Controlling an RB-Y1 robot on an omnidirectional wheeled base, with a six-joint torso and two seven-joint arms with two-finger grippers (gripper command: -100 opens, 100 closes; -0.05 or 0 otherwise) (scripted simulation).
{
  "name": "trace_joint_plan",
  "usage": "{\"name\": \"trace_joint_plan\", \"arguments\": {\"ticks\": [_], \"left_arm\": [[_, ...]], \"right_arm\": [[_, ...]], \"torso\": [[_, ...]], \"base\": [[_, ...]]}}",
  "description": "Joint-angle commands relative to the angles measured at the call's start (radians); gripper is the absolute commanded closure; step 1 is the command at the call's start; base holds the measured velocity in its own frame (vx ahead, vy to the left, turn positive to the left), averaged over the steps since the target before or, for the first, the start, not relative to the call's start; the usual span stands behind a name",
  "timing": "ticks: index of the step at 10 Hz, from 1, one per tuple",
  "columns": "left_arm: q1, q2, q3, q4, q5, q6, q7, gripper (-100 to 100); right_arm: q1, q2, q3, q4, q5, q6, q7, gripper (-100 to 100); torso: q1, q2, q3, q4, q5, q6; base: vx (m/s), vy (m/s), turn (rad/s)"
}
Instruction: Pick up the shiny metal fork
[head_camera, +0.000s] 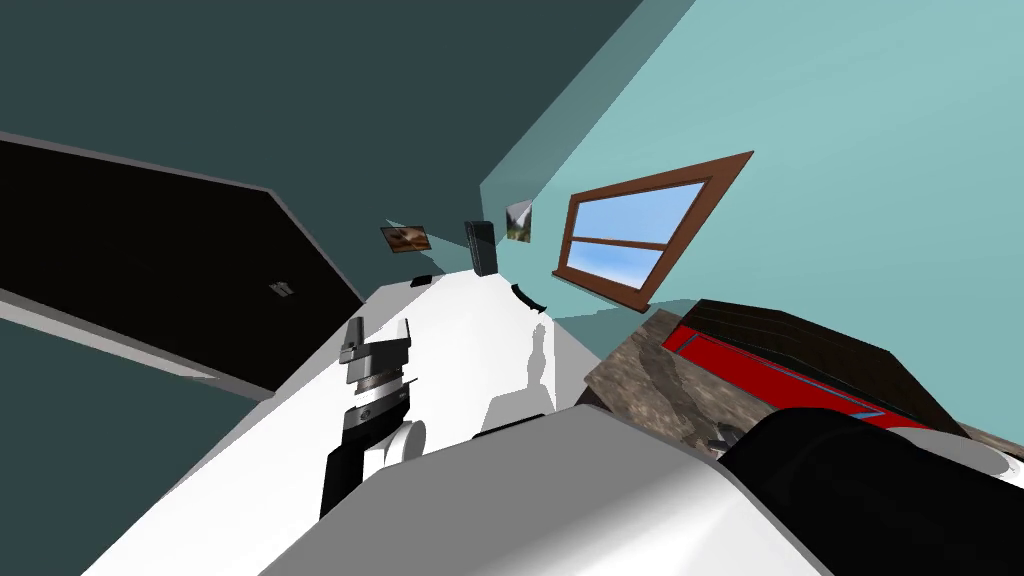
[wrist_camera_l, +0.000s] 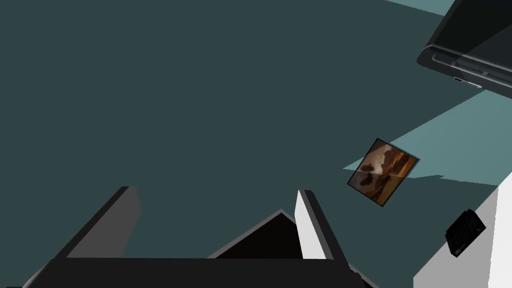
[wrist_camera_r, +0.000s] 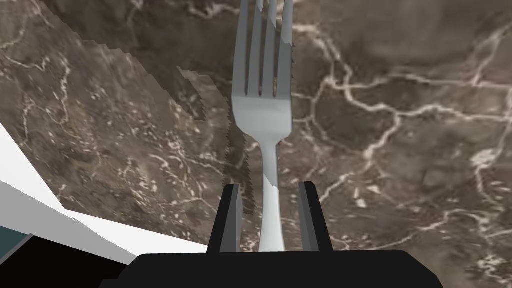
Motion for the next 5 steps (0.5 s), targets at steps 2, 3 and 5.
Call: {"name": "trace_joint_plan", "arguments": {"ticks": [2,3,5], "left_arm": [[0.000,0.000,0.000,0.000,0.000,0.000,0.000,0],[0.000,0.000,0.000,0.000,0.000,0.000,0.000,0],[0.000,0.000,0.000,0.000,0.000,0.000,0.000,0]], "right_arm": [[-0.018,-0.007,0.014,-0.014,0.008,-0.008,-0.077,100],[-0.018,-0.007,0.014,-0.014,0.008,-0.008,-0.086,100],[-0.036,-0.015,0.027,-0.026,0.014,-0.015,-0.147,100]], "torso": [[0.000,0.001,0.001,0.000,0.000,-0.001],[0.000,-0.001,0.000,0.000,0.000,0.000],[0.001,-0.005,-0.003,-0.001,0.000,-0.002]], "base": [[-0.170,-0.003,0.161],[-0.041,-0.005,0.006],[-0.111,0.003,0.186]]}}
